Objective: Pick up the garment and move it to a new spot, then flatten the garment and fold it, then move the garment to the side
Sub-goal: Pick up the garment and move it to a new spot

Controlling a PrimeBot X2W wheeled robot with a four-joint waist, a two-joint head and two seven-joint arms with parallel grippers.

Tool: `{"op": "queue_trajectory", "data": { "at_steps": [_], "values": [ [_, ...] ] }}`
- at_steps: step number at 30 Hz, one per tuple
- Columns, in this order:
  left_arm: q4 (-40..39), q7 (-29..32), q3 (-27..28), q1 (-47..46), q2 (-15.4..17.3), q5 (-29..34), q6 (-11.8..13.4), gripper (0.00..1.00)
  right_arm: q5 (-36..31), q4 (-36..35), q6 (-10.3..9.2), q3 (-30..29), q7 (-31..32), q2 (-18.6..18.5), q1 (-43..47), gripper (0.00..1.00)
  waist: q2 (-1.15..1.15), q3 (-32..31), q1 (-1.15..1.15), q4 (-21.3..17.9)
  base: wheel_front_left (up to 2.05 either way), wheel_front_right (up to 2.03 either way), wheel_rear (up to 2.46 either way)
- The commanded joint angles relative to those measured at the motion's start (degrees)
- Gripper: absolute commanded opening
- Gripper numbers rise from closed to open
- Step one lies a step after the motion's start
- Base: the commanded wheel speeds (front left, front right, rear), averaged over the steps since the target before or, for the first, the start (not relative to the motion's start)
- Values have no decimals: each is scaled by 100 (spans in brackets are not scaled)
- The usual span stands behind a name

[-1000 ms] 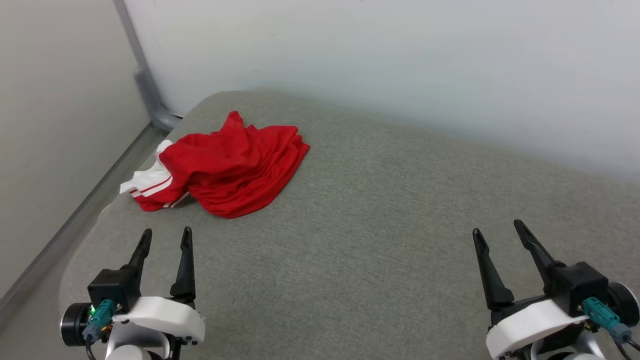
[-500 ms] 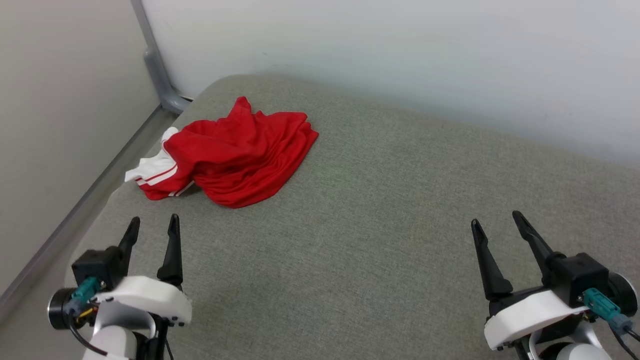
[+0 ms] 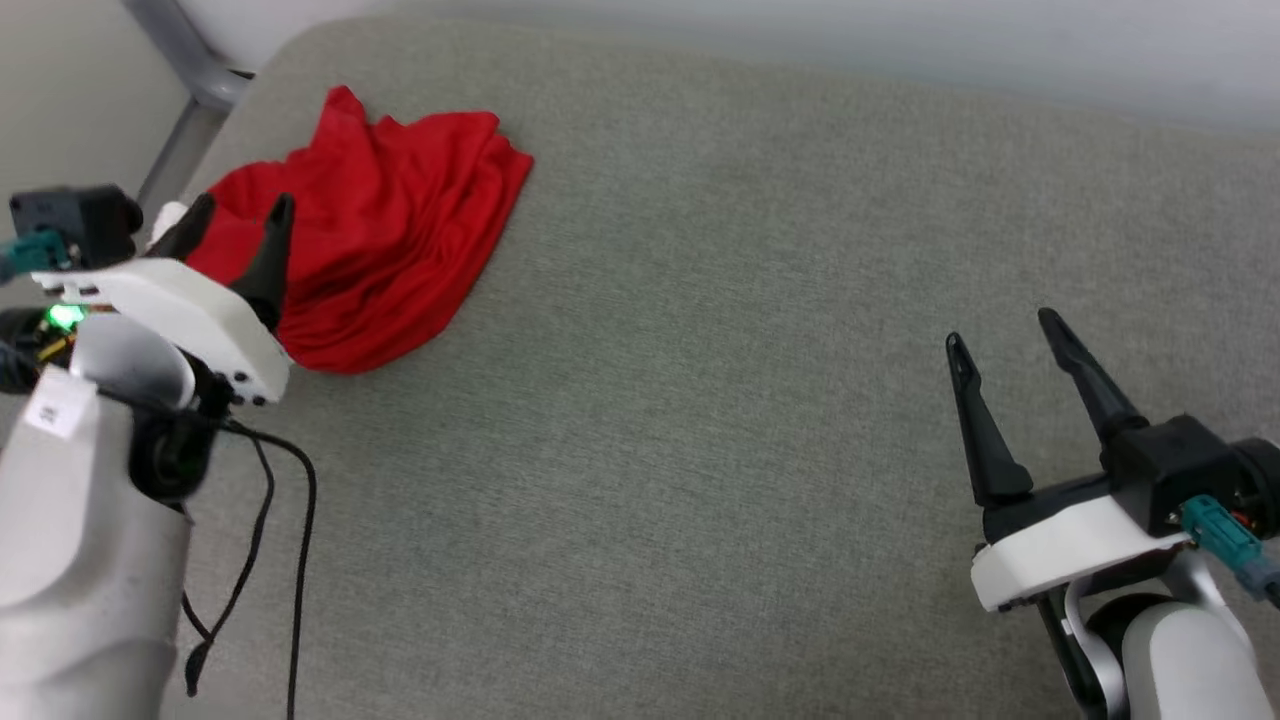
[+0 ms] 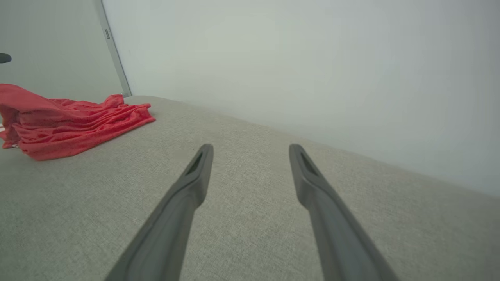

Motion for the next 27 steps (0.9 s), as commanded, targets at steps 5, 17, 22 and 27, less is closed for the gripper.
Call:
{"op": "queue_trajectory", "data": {
  "at_steps": [5,17,22,27],
  "values": [
    [365,1155,-827,-764,836,-769,-6,100,-64,-82,-4,-7,-49,2,-323,100,0,828,-1,-537,0,0,0],
    [1698,3097,-2278,-1466,1908,-2063,-4,100,-46,99,-4,214,-230,2,-772,100,0,1593,-1,-984,0,0,0],
    [2218,3199,-2373,-1466,1703,-2256,-1,8,-63,124,-4,137,-261,2,-791,100,0,1560,-1,-1003,0,0,0],
    [2432,2222,-2333,-1657,1679,-2037,2,0,-100,134,-4,16,-287,2,-671,100,0,1262,-1,-929,0,0,0]
  ]
}}
